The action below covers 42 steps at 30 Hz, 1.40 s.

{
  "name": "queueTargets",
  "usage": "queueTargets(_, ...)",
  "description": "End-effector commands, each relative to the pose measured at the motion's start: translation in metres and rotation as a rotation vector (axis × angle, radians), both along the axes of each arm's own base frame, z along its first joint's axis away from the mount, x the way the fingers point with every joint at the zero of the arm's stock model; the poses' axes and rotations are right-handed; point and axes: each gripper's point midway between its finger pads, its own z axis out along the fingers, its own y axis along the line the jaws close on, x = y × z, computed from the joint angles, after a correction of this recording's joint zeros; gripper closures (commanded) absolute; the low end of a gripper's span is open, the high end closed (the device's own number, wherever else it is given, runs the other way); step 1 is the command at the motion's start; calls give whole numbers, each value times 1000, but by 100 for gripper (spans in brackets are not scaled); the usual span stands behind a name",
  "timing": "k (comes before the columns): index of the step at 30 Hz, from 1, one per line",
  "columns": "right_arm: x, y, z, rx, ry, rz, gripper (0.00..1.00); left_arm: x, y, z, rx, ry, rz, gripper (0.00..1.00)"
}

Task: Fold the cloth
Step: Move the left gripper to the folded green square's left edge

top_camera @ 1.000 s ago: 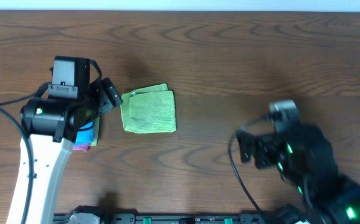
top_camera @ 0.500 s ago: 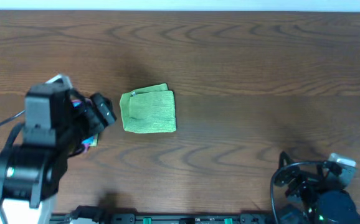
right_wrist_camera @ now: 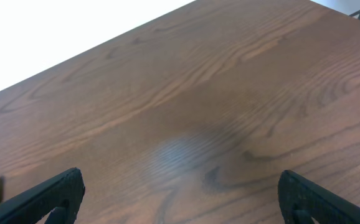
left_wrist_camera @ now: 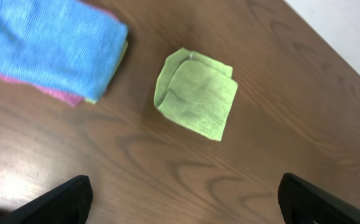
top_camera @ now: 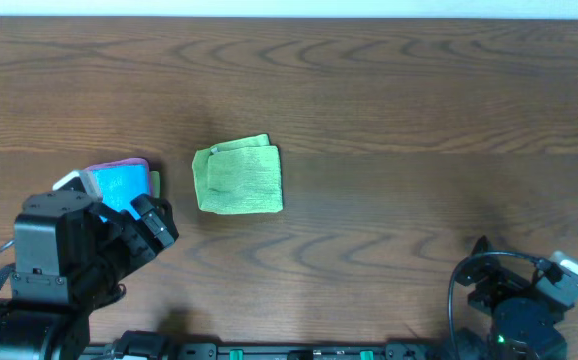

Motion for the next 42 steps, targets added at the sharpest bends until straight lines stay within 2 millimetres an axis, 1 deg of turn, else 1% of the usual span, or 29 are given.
queueTargets(1, -1, -6, -1, -9, -6, -39, 1, -3, -5, 6, -85, 2, 54, 3)
queueTargets(5, -1, -6, -1, -9, -6, -39, 1, -8, -8, 8, -109, -11, 47, 3)
queueTargets(8, -1, -6, -1, -8, -6, -38, 1, -17, -7, 1, -111, -25, 46, 3)
queueTargets(10, -1, -6, -1, -8, -6, -38, 1, -23, -6, -10, -115, -33, 48, 3)
queueTargets(12, -1, -6, -1, -8, -6, -38, 1, -30, -8, -26, -151, -34, 66, 3)
queueTargets(15, -1, -6, -1, -8, -6, -38, 1, -32, -18, -49, -226, -55, 48, 3)
queueTargets(16, -1, -6, -1, -8, -6, -38, 1, -30, -23, -61, -263, -65, 44, 3)
queueTargets(19, -1, -6, -1, -8, -6, -38, 1, -24, -32, -85, -333, -66, 41, 3)
queueTargets(23, -1, -6, -1, -9, -5, -38, 1, -14, -46, -124, -434, 0, 52, 3)
queueTargets(26, -1, -6, -1, -8, -6, -38, 1, 0, -58, -145, -535, 2, 62, 3)
queueTargets(29, -1, -6, -1, -8, -6, -38, 1, 16, -62, -157, -609, -36, 85, 3)
queueTargets(32, -1, -6, -1, -8, -6, -38, 1, 25, -62, -168, -647, -57, 121, 3)
queueTargets(35, -1, -6, -1, -8, -6, -38, 1, 26, -54, -185, -633, -35, 188, 4)
queueTargets(37, -1, -6, -1, -9, -5, -38, 1, 26, -49, -192, -614, -33, 223, 5)
queueTargets(42, -1, -6, -1, -8, -6, -38, 1, 28, -39, -203, -616, -12, 322, 5)
